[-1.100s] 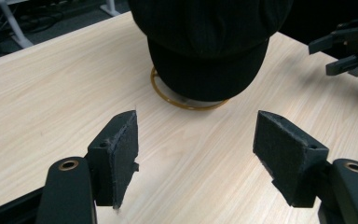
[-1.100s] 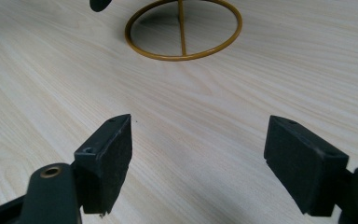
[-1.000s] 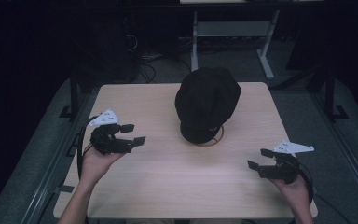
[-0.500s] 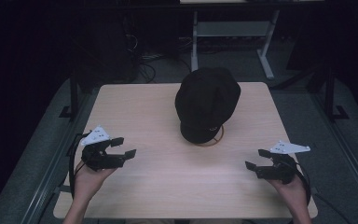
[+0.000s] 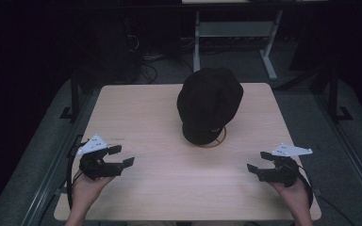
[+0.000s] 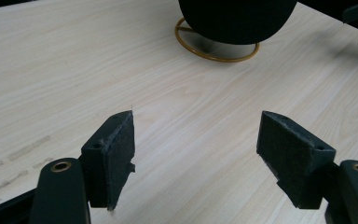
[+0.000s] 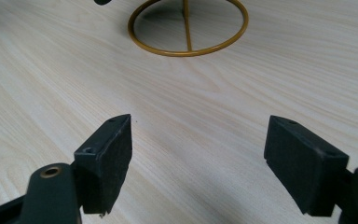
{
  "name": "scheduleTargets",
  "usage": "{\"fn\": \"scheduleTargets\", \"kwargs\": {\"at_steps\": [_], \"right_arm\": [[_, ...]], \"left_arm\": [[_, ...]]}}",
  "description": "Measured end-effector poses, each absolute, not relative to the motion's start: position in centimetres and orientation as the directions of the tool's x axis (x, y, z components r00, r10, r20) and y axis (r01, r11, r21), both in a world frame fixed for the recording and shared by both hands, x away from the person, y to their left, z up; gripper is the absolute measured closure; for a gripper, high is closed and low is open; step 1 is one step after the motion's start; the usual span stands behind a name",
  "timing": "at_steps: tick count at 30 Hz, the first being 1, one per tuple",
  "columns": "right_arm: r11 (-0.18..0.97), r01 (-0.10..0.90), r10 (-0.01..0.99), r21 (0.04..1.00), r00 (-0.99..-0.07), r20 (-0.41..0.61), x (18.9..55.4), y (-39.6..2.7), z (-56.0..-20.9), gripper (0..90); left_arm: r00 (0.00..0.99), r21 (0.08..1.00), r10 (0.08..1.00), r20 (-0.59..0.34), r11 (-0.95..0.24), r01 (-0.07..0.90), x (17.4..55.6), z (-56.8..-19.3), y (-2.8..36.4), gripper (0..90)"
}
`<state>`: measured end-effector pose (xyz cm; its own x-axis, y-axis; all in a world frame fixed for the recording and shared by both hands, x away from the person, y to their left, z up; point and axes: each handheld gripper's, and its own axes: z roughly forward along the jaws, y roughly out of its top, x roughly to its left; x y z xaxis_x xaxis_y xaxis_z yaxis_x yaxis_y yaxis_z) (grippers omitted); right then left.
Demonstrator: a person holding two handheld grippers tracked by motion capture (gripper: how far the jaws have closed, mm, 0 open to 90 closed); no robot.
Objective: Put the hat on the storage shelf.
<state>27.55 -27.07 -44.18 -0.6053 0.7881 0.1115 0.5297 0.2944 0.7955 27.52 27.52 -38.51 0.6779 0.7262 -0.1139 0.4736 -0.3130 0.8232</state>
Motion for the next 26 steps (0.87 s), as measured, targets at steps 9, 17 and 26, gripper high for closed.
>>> {"fn": "scheduleTargets", "kwargs": {"at_steps": [9, 17, 26], "right_arm": [[0.309, 0.527, 0.778, 0.792, -0.619, 0.108, 27.2, -26.7, -44.2, 22.9], [0.33, 0.515, 0.768, 0.791, -0.634, 0.092, 27.1, -26.6, -44.1, 22.9], [0.349, 0.514, 0.757, 0.784, -0.647, 0.088, 27.3, -26.0, -44.3, 22.9]], "left_arm": [[0.673, 0.821, 0.731, -0.112, -0.313, 0.477, 27.1, -40.0, 27.4, 27.6], [0.676, 0.811, 0.729, -0.108, -0.329, 0.483, 27.0, -41.0, 27.5, 27.0], [0.661, 0.804, 0.743, -0.107, -0.326, 0.497, 27.5, -41.8, 27.8, 26.9]]}}
